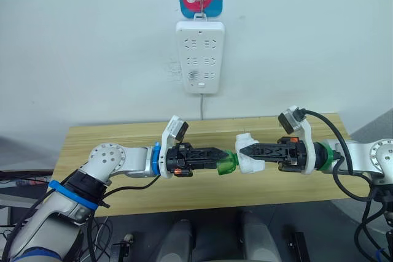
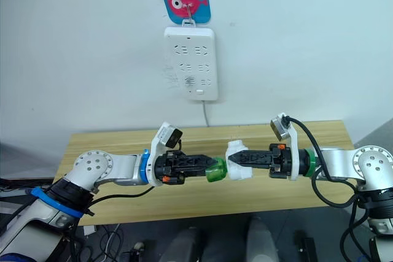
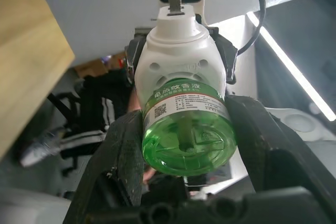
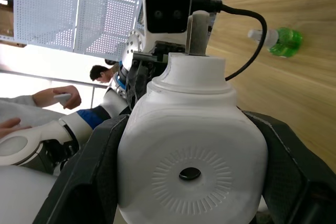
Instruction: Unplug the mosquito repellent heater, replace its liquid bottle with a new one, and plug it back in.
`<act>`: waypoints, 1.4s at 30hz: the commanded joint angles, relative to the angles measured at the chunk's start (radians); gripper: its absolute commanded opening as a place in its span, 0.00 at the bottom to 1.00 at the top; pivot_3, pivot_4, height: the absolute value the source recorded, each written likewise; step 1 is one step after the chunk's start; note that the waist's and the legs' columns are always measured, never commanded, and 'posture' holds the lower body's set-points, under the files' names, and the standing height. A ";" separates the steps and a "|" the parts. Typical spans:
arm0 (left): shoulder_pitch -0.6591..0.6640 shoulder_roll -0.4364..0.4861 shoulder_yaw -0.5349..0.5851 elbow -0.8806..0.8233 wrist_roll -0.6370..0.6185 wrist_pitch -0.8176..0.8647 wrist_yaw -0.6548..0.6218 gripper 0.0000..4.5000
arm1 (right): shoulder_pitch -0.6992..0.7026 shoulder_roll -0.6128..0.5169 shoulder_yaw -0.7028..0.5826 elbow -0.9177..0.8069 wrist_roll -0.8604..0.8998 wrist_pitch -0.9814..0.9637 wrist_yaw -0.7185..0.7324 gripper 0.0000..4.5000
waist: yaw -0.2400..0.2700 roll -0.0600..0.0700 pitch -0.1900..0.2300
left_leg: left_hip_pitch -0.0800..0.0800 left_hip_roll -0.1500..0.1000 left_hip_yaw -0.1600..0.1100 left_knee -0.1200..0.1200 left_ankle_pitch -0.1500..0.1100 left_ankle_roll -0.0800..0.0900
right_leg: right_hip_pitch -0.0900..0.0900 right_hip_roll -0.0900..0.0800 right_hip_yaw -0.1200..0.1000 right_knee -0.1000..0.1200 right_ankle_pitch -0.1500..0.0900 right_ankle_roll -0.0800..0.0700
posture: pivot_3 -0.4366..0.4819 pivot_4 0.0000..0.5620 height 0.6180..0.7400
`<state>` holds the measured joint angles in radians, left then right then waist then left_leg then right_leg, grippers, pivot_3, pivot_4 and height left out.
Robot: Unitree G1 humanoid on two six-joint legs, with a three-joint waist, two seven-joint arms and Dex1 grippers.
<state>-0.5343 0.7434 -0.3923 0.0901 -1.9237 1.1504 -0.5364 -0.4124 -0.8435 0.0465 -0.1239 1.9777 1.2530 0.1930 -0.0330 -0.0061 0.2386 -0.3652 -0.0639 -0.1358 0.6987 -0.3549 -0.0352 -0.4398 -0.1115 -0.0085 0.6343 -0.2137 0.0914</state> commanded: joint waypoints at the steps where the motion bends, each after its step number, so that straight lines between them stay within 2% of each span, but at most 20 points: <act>1: 0.022 -0.008 0.084 0.018 -0.006 0.046 0.034 0.51 | 0.007 -0.030 -0.045 -0.002 -0.005 -0.011 -0.003 0.68 | 0.001 0.000 0.000 | 0.000 0.000 0.000 0.000 0.000 0.000 | 0.000 0.000 0.000 0.000 0.000 0.000 | 0.50 0.40 1.00; 6: 0.036 -0.077 0.155 -0.011 0.060 0.051 0.061 0.51 | -0.001 -0.019 -0.036 -0.002 -0.005 -0.009 0.008 0.68 | 0.001 0.000 0.000 | 0.000 0.000 0.000 0.000 0.000 0.000 | 0.000 0.000 0.000 0.000 0.000 0.000 | 0.51 0.41 1.00; 8: 0.039 -0.100 0.178 -0.010 0.063 0.064 0.063 0.67 | -0.006 -0.014 -0.035 0.002 -0.005 -0.009 0.012 0.68 | 0.001 0.000 0.000 | 0.000 0.000 0.001 0.000 0.000 0.000 | 0.000 0.000 0.000 0.000 0.000 0.000 | 0.51 0.41 1.00; 13: 0.050 -0.125 0.225 -0.004 0.070 0.096 0.088 0.98 | -0.008 -0.005 -0.044 0.027 -0.005 0.002 0.034 0.68 | 0.002 0.000 0.000 | 0.000 0.000 0.001 0.000 0.000 0.000 | 0.000 0.000 0.000 0.000 0.000 0.000 | 0.51 0.42 1.00; 21: 0.097 -0.103 0.351 0.051 0.204 0.099 0.093 0.99 | -0.009 -0.011 -0.083 0.137 -0.005 0.007 0.023 0.68 | 0.002 0.000 0.000 | 0.000 0.000 0.001 0.000 0.000 0.000 | -0.001 0.000 0.001 0.001 0.000 0.000 | 0.50 0.43 1.00; 23: 0.110 -0.072 0.341 -0.081 0.390 0.023 -0.004 0.99 | -0.020 -0.012 -0.097 0.176 -0.005 0.009 0.020 0.68 | 0.004 0.000 0.000 | 0.000 0.000 0.001 0.000 0.000 0.000 | -0.001 0.000 0.001 0.001 0.000 0.000 | 0.50 0.43 1.00; 24: 0.119 -0.060 0.323 -0.159 0.503 -0.050 -0.061 0.99 | -0.031 -0.013 -0.102 0.195 -0.005 0.012 0.020 0.68 | 0.004 0.000 0.000 | 0.000 0.000 0.002 0.000 0.000 0.000 | -0.001 0.000 0.001 0.001 0.000 0.000 | 0.51 0.43 1.00; 25: 0.126 -0.050 0.284 -0.232 0.669 -0.193 -0.126 0.99 | -0.039 -0.014 -0.106 0.207 -0.005 0.016 0.019 0.68 | 0.005 0.000 0.000 | 0.000 0.000 0.002 0.000 0.000 0.000 | -0.001 0.000 0.001 0.000 0.000 0.000 | 0.51 0.43 1.00; 27: 0.136 -0.035 0.165 -0.295 1.100 -0.655 -0.269 0.99 | -0.060 -0.012 -0.106 0.230 -0.005 0.019 0.010 0.68 | 0.008 0.000 0.000 | 0.000 0.001 0.003 -0.001 0.000 0.000 | -0.001 -0.001 0.001 -0.001 0.000 0.000 | 0.51 0.43 1.00; 29: 0.144 -0.053 0.107 -0.259 1.390 -1.029 -0.349 0.99 | -0.075 -0.007 -0.102 0.245 -0.005 0.025 0.003 0.68 | 0.015 0.000 0.000 | 0.000 0.003 0.005 -0.002 0.000 -0.001 | 0.000 0.000 0.000 -0.004 0.001 -0.002 | 0.51 0.43 1.00; 30: 0.146 -0.070 0.098 -0.226 1.478 -1.162 -0.371 0.99 | -0.080 -0.006 -0.101 0.250 -0.005 0.028 0.002 0.68 | 0.017 0.000 0.000 | 0.000 0.003 0.005 -0.002 0.000 -0.001 | 0.000 0.000 -0.001 -0.005 0.001 -0.002 | 0.53 0.44 1.00; 32: 0.122 -0.110 0.087 -0.099 1.724 -1.637 -0.368 0.99 | -0.099 0.003 -0.094 0.260 -0.005 0.032 -0.003 0.68 | 0.024 0.000 0.000 | 0.000 0.004 0.007 -0.003 0.000 -0.001 | 0.000 0.000 -0.001 -0.006 0.002 -0.003 | 0.53 0.44 1.00; 34: 0.098 -0.148 0.100 0.018 1.867 -1.959 -0.338 0.99 | -0.112 0.013 -0.091 0.266 -0.005 0.035 -0.009 0.68 | 0.031 0.000 0.000 | -0.001 0.005 0.008 -0.003 0.000 0.000 | -0.001 -0.001 -0.001 -0.006 0.002 -0.003 | 0.53 0.44 1.00; 36: 0.068 -0.180 0.118 0.119 1.969 -2.141 -0.279 0.99 | -0.118 0.023 -0.091 0.266 -0.005 0.043 -0.011 0.68 | 0.038 0.000 0.000 | -0.001 0.004 0.008 -0.002 0.000 0.000 | -0.001 -0.002 -0.001 -0.006 0.002 -0.002 | 0.53 0.43 1.00; 39: 0.026 -0.214 0.129 0.222 2.053 -2.278 -0.216 0.99 | -0.120 0.037 -0.093 0.258 -0.005 0.053 -0.015 0.68 | 0.044 0.000 0.000 | -0.002 0.004 0.007 -0.001 0.000 0.000 | -0.001 -0.004 -0.001 -0.006 0.003 0.000 | 0.52 0.43 1.00; 42: -0.030 -0.256 0.148 0.287 2.147 -2.320 -0.133 0.99 | -0.111 0.055 -0.093 0.236 -0.005 0.061 -0.016 0.68 | 0.048 0.000 0.000 | -0.003 0.003 0.006 -0.001 0.000 0.001 | -0.001 -0.005 -0.002 -0.006 0.004 0.000 | 0.52 0.44 1.00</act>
<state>-0.5377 0.5033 -0.2703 0.3694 0.1818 -1.1267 -0.7241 -0.5226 -0.7919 -0.0205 0.1533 1.9475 1.3026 0.1709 0.0152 -0.0061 0.2386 -0.3684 -0.0605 -0.1307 0.6988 -0.3549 -0.0338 -0.4405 -0.1166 -0.0108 0.6286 -0.2096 0.0924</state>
